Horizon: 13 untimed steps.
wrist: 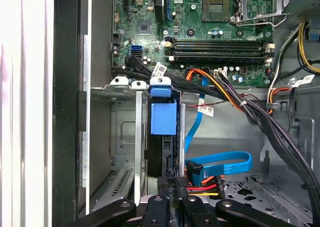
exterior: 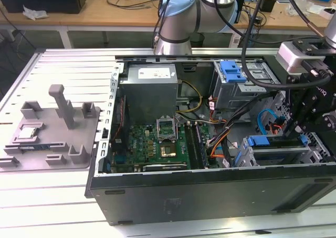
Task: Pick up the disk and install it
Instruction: 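Insert the first disk wire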
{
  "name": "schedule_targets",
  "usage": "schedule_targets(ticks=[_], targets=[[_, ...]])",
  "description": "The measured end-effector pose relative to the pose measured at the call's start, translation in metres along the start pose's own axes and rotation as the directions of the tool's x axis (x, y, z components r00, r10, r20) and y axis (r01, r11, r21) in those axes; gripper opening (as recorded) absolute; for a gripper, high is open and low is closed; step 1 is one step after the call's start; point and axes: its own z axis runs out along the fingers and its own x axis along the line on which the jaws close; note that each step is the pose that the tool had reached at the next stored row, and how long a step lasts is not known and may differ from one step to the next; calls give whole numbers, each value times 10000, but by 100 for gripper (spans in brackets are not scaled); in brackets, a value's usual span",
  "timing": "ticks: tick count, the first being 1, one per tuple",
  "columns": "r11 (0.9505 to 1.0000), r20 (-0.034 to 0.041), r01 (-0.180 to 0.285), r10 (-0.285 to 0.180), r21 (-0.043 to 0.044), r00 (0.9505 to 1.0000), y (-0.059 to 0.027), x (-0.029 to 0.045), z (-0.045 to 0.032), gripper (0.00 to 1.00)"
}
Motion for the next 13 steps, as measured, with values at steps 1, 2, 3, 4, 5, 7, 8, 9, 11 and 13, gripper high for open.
schedule_targets(ticks=[1, 2, 3, 4, 5, 7, 8, 9, 11, 13], targets=[[10000, 1, 0, 0, -1, 10000, 0, 0, -4, 16], [10000, -2, 0, 0, -1, 10000, 0, 1, -10, 16], [10000, -4, 0, 0, 0, 10000, 0, 1, -22, 16], [10000, -5, 0, 0, 0, 10000, 0, 1, -29, 16], [10000, -6, -1, 1, 0, 10000, 1, 2, -33, 16], [10000, -4, -1, 1, 0, 10000, 1, 1, -37, 16], [10000, -8, 0, 0, 0, 10000, 0, 2, -39, 16], [10000, -9, 0, 0, 0, 10000, 0, 2, -39, 16], [10000, -9, 0, 0, 0, 10000, 0, 0, -39, 16], [10000, -10, 0, 0, 0, 10000, 1, -5, -40, 16]])
